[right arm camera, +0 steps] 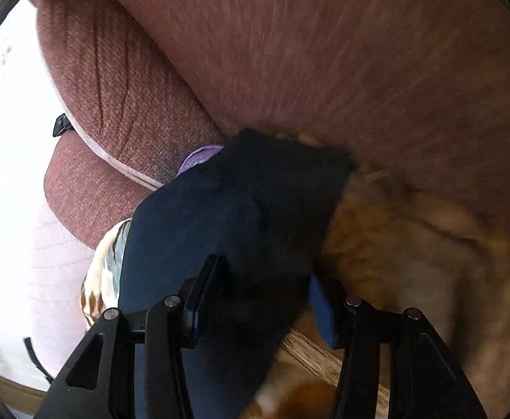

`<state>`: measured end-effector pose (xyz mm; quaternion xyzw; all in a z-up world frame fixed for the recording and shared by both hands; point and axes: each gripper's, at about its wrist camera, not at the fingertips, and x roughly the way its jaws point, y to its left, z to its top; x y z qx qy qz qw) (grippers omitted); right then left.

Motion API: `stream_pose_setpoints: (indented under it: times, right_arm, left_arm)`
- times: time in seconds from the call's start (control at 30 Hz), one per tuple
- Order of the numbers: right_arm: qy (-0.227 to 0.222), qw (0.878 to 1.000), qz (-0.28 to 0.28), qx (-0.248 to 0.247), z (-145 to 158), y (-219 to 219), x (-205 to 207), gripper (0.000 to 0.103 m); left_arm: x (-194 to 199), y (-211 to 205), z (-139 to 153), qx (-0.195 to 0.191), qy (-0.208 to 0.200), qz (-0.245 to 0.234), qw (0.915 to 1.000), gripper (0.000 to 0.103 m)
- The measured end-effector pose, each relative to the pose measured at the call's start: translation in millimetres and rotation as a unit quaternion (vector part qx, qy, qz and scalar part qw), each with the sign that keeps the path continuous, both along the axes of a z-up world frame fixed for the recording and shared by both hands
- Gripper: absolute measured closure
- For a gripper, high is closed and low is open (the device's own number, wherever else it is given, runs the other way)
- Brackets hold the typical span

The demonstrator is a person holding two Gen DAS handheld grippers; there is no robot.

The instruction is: Fold large clothes

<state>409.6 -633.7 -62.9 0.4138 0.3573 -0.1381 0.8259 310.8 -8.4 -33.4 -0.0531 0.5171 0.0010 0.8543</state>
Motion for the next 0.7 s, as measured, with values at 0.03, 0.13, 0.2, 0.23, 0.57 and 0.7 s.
stream_pose_setpoints:
  times: [0.03,0.13,0.2,0.23,0.57,0.7]
  right_arm:
    - [-0.004,1.0,0.001,-0.017,2.6,3.9,-1.5,0.094]
    - [-0.028,0.998,-0.024,-0.041,21.7,-1.0,-20.1,0.102]
    - [-0.068,0.995,-0.047,-0.064,48.9,-7.0,-42.6,0.102]
    - [-0.061,0.993,-0.052,-0.085,57.4,-5.6,-46.8,0.102]
    - [-0.084,0.982,0.055,-0.157,134.1,94.8,-83.0,0.102]
    - [-0.105,0.971,0.153,-0.152,145.9,184.3,-97.8,0.102]
  left_arm:
    - [2.5,-0.1,-1.8,0.002,0.003,0.0,1.0,0.042]
    - [5.1,7.9,3.2,-0.001,-0.003,0.006,1.0,0.043]
    - [4.7,16.4,9.7,-0.004,-0.017,0.018,0.9997,0.042]
    - [4.2,21.9,11.6,-0.004,-0.024,0.027,0.9993,0.041]
    - [3.8,47.1,-5.1,-0.021,0.026,0.045,0.9984,0.04]
    - [-6.2,55.2,11.0,-0.041,0.016,0.042,0.9982,0.04]
